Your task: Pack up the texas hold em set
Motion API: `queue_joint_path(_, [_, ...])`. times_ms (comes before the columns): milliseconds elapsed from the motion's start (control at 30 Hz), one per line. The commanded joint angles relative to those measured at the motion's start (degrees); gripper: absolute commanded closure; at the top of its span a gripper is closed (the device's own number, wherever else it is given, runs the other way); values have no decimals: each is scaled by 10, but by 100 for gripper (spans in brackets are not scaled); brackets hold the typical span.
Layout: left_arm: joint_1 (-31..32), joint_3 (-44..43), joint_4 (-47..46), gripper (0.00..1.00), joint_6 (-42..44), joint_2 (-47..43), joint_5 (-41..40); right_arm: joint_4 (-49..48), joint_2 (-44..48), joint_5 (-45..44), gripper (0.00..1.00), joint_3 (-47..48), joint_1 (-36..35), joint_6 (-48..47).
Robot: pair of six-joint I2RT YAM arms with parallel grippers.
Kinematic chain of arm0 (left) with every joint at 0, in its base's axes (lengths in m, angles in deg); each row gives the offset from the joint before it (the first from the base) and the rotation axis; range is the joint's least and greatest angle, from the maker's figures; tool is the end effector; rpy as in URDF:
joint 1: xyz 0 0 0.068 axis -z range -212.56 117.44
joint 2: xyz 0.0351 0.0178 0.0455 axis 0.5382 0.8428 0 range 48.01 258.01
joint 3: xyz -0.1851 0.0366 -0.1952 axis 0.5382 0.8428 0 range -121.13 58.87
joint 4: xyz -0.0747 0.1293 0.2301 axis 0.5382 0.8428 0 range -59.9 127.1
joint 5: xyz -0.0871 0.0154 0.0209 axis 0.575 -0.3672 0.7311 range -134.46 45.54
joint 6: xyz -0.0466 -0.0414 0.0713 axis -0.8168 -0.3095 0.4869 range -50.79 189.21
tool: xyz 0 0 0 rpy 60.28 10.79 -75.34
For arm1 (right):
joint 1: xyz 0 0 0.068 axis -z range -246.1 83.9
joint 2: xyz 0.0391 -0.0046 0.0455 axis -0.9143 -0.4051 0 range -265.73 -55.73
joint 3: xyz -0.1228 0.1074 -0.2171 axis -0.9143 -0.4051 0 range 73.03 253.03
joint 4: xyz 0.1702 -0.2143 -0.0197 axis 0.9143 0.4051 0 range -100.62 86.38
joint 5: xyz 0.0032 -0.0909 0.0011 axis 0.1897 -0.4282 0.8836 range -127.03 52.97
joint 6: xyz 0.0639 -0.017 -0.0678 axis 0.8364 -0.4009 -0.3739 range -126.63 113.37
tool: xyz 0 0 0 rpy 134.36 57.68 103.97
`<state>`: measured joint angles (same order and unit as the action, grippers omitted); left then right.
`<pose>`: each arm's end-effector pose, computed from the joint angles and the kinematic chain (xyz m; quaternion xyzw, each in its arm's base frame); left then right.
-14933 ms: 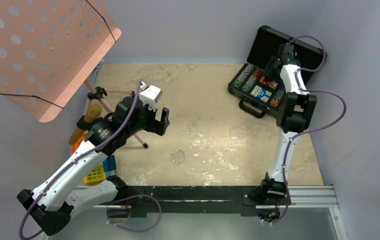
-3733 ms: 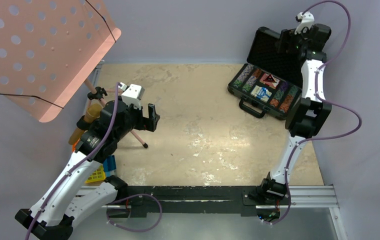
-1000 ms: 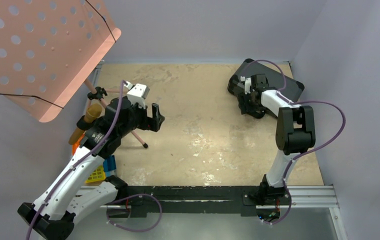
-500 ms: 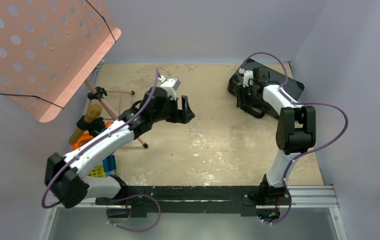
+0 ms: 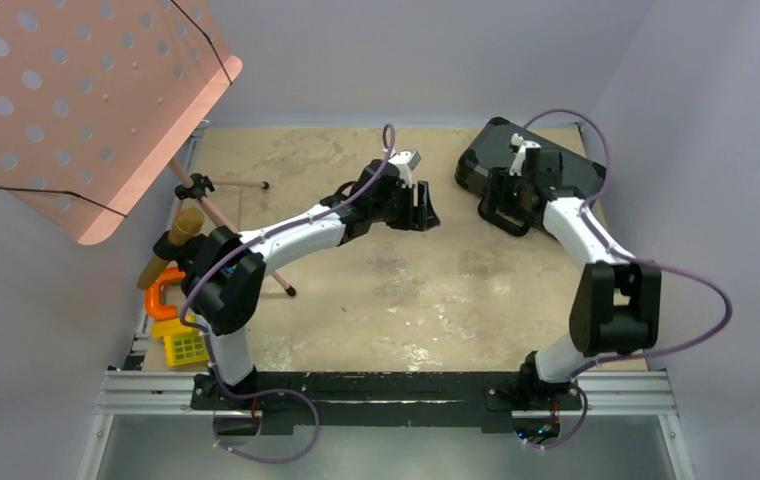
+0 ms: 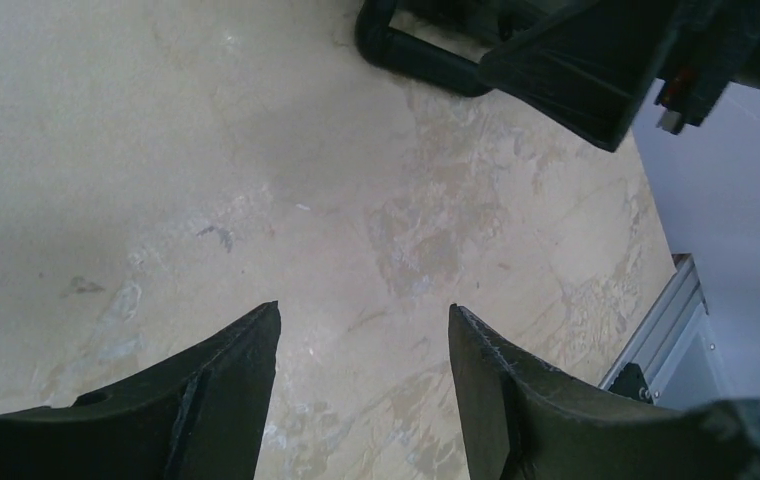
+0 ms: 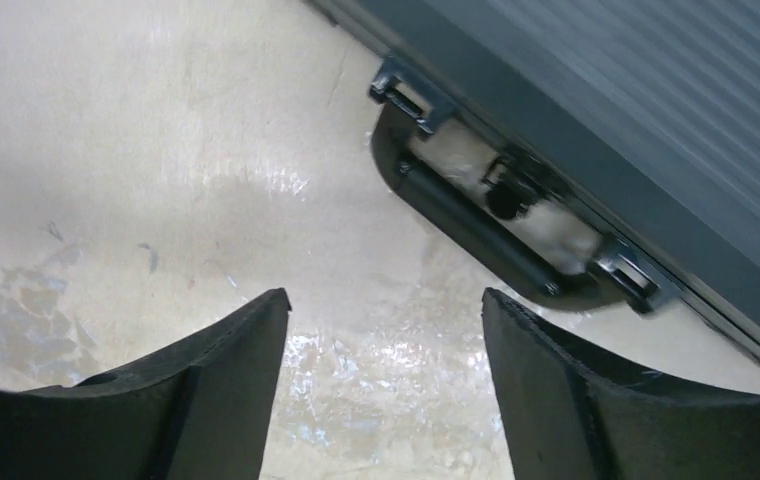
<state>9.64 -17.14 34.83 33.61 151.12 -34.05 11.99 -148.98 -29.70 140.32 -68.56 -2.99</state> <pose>0.3389 -0.3282 0.2214 0.0942 0.8663 -0.3656 0.3269 0.3982 0.0280 0.1972 -0.0130 0.9336 0.0786 0.3493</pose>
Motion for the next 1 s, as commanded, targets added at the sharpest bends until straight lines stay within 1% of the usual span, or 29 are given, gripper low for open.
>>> queue_joint_path(0, [5, -44, -94, 34, -11, 29, 39, -88, 95, -72, 24, -72, 38, 122])
queue_joint_path(100, [6, -60, -116, 34, -5, 57, 58, -115, 136, -56, 20, -132, 95, 151])
queue_joint_path(167, [6, -73, -124, 34, -4, 77, 76, -137, 156, -35, 18, -161, 118, 159])
queue_joint_path(367, [6, -112, -163, 34, -16, 141, 119, -187, 151, -2, 15, -208, 131, 183])
queue_joint_path(533, [6, -128, -163, 34, -15, 168, 137, -255, 127, 3, 14, -241, 147, 230])
queue_joint_path(667, [6, -124, -161, 34, -4, 167, 136, -289, 106, 4, 14, -243, 152, 248])
queue_joint_path(833, [6, -115, -162, 35, 7, 158, 131, -328, 60, 41, 15, -229, 168, 270])
queue_joint_path(967, [7, -106, -163, 35, 14, 148, 128, -332, 26, 70, 16, -206, 174, 274])
